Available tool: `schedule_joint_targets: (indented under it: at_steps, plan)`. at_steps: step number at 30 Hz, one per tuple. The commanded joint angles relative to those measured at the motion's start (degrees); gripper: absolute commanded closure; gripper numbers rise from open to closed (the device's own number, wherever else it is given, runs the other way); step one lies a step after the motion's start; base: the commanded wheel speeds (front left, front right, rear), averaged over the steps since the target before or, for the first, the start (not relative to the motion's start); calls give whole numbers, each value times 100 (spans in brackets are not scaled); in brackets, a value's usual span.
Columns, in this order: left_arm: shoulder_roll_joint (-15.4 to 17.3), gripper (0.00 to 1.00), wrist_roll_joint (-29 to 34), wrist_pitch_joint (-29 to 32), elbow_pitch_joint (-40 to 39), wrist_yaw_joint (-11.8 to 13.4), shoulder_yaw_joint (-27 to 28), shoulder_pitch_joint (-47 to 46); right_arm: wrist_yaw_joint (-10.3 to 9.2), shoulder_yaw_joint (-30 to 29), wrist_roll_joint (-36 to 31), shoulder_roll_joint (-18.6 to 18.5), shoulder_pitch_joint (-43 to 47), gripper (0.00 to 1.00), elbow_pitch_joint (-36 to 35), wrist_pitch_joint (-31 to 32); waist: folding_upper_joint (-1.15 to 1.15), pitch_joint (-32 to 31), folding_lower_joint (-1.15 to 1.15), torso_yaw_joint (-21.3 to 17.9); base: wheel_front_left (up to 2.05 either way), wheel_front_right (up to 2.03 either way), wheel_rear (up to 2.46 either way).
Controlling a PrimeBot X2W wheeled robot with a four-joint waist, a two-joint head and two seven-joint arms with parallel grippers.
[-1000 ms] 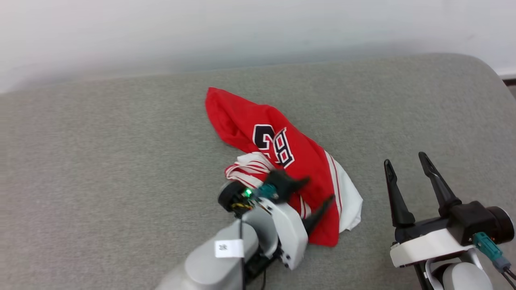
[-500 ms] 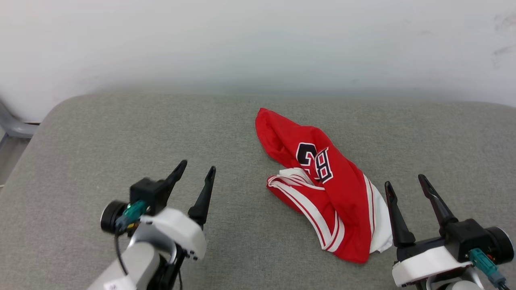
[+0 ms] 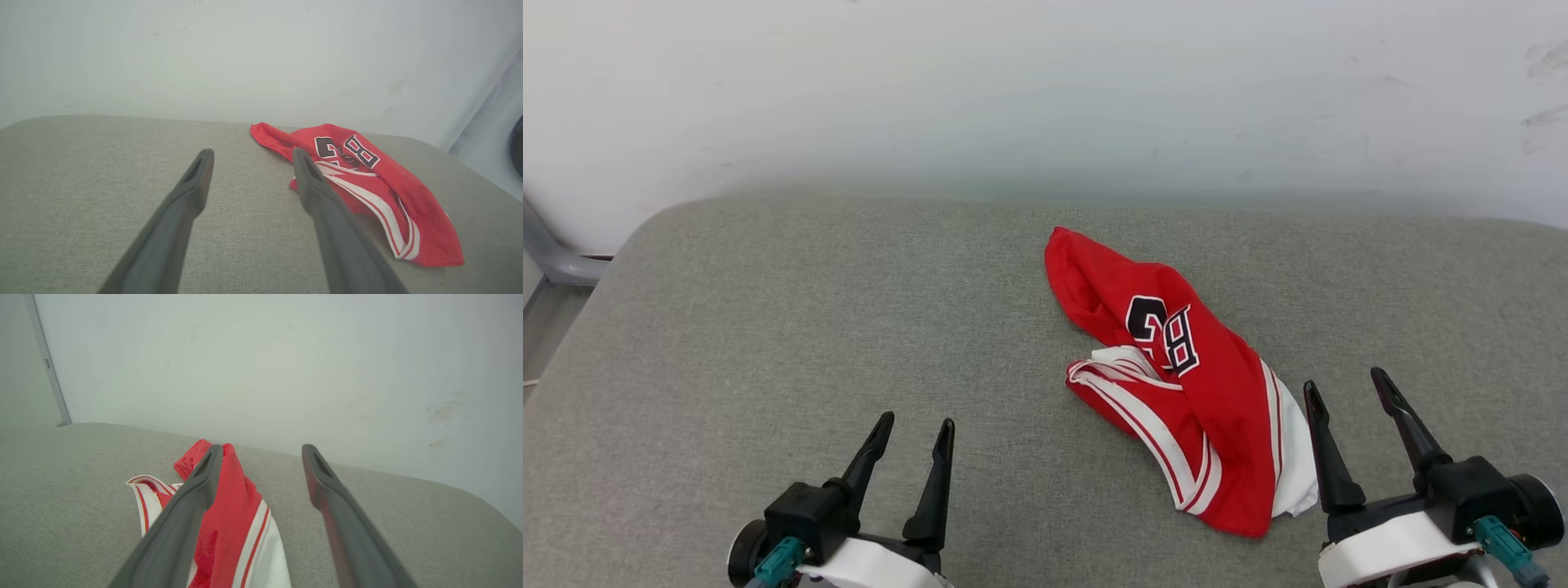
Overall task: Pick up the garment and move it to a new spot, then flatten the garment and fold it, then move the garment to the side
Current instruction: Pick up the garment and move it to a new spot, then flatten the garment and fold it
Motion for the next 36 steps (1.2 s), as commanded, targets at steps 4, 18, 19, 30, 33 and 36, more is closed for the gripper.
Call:
schedule_joint_targets:
  at_steps: [4,18,19,30,33,36]
  plan:
    - [-227,0,408,-27,77,-300,296,142,-6,40,34,11,14,0,2,-10,0,4,0,-70,0,0,0]
    - [-125,0,415,643,492,-999,470,-745,-6,128,-38,11,-100,0,-59,-10,0,207,0,-341,0,0,0]
    - [-65,0,331,912,490,-1031,385,-959,-6,131,-65,11,-114,0,-72,-10,0,267,0,-362,0,0,0]
    - [482,0,-1492,5216,613,-1097,-708,-3688,-6,266,23,12,-453,0,-209,-10,0,1046,0,-831,0,0,0]
    - [632,0,-1637,5909,852,-1098,-904,-4201,-6,326,94,11,-539,0,-214,-10,0,1230,0,-1037,0,0,0]
    - [709,0,-1690,6169,1036,-1099,-1016,-4409,-6,365,125,12,-604,0,-228,-10,0,1346,0,-1163,0,0,0]
